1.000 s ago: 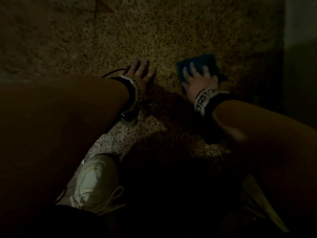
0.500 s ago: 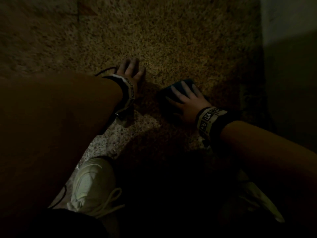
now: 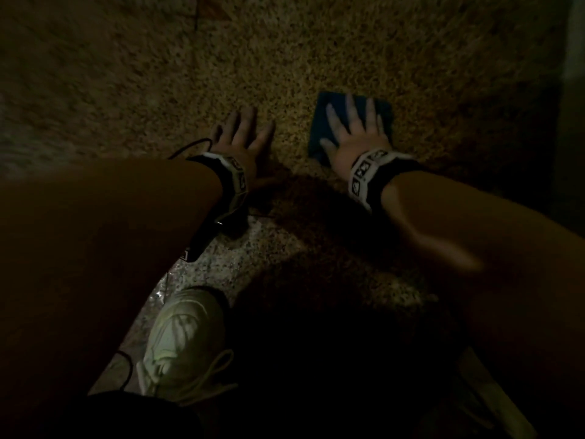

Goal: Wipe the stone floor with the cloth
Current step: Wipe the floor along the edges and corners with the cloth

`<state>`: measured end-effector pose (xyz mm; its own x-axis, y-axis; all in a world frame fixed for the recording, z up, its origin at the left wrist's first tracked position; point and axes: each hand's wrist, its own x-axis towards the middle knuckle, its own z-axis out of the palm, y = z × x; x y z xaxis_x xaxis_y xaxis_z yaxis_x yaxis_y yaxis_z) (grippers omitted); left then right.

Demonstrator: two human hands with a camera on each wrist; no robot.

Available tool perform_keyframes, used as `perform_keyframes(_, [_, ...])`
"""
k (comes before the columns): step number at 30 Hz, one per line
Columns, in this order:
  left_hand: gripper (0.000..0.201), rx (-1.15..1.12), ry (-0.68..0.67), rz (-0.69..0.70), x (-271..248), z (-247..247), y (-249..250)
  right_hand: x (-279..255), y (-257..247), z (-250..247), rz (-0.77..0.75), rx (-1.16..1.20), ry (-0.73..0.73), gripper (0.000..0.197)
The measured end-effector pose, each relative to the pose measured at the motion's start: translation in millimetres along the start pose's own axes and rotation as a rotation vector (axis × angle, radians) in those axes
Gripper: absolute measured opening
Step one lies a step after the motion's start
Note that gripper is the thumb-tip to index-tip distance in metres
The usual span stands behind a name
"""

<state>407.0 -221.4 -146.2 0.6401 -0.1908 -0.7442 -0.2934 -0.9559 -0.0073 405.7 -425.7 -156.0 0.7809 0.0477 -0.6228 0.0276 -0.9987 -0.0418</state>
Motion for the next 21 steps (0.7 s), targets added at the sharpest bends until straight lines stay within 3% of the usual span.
perform_keyframes(8, [0.090, -0.068, 0.022, -0.010, -19.9, 23.2, -17.6, 1.1, -7.3, -4.3, 0.002, -0.023, -0.063, 0.061])
perform_keyframes(14, [0.087, -0.061, -0.057, -0.053, -45.3, 44.5, -34.7, -51.8, -27.7, 24.3, -0.069, -0.150, -0.165, 0.063])
perform_keyframes(21, [0.095, 0.164, -0.054, 0.017, -33.5, 14.3, -60.6, -78.4, -46.5, 48.5, -0.042, -0.078, -0.256, 0.065])
